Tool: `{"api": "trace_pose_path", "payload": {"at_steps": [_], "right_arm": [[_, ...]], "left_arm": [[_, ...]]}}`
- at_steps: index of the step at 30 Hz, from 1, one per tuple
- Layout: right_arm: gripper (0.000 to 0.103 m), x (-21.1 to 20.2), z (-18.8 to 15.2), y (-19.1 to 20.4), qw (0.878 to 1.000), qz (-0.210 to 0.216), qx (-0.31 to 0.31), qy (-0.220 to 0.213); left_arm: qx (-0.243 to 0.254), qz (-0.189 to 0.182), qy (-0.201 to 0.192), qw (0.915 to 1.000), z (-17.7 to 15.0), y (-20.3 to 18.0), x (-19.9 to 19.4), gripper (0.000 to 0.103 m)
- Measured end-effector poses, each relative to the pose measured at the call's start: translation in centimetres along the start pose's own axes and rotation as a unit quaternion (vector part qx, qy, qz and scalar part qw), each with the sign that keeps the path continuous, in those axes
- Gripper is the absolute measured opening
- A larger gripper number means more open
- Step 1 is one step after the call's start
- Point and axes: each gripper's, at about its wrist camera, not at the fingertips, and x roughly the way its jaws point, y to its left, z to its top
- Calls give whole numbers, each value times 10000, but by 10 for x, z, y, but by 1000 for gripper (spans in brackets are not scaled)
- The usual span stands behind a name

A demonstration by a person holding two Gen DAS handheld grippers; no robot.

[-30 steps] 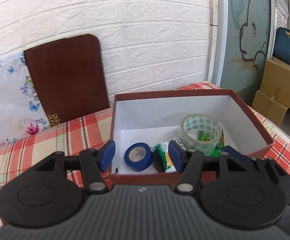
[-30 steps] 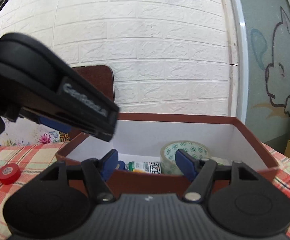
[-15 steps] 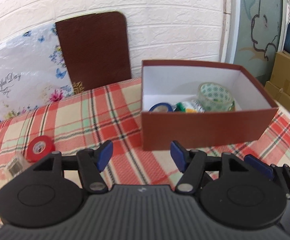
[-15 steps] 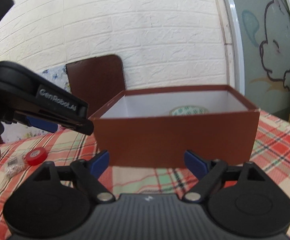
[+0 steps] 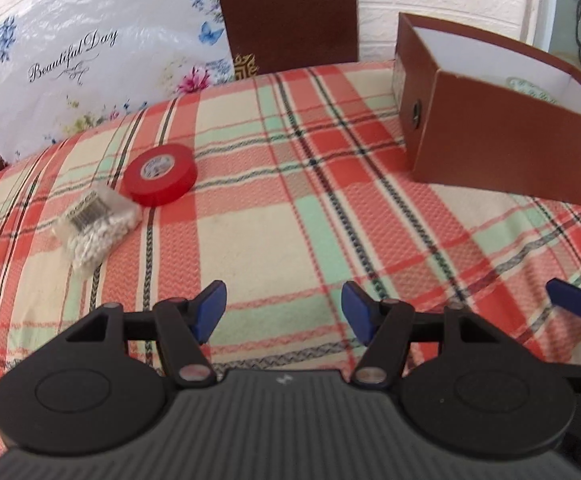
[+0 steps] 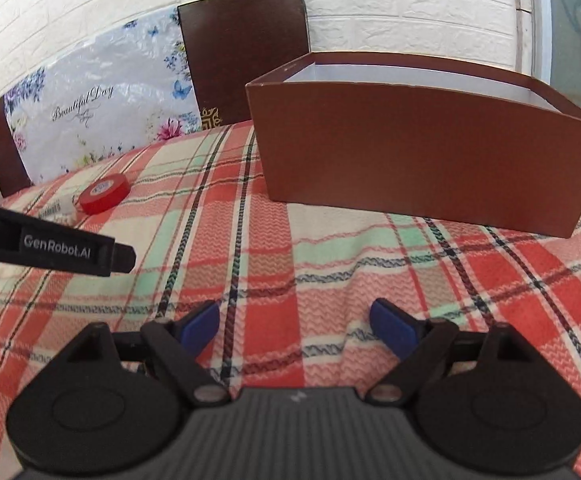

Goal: Organize objects
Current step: 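Move the left gripper to the clear bag of cotton swabs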

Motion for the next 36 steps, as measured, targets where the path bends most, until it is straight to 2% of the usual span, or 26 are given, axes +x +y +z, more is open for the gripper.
{"api": "trace_pose_path", "payload": {"at_steps": [10,19,28,36], "right_arm": [[91,5,-1,7,9996,-133,-235,31],[91,9,0,16,9992,-152,-355,61],[90,30,15,39,9991,88,-346,207],[90,62,29,79,9978,257,-561,257]], "left_arm": [[-95,-71,183,9998,-9,8,14,66],[-161,-104,157,9997,-10,17,17,70],[-366,-14,153,9992,-16,48,15,70],[-659,185,119,9976,-24,80,14,74]]}}
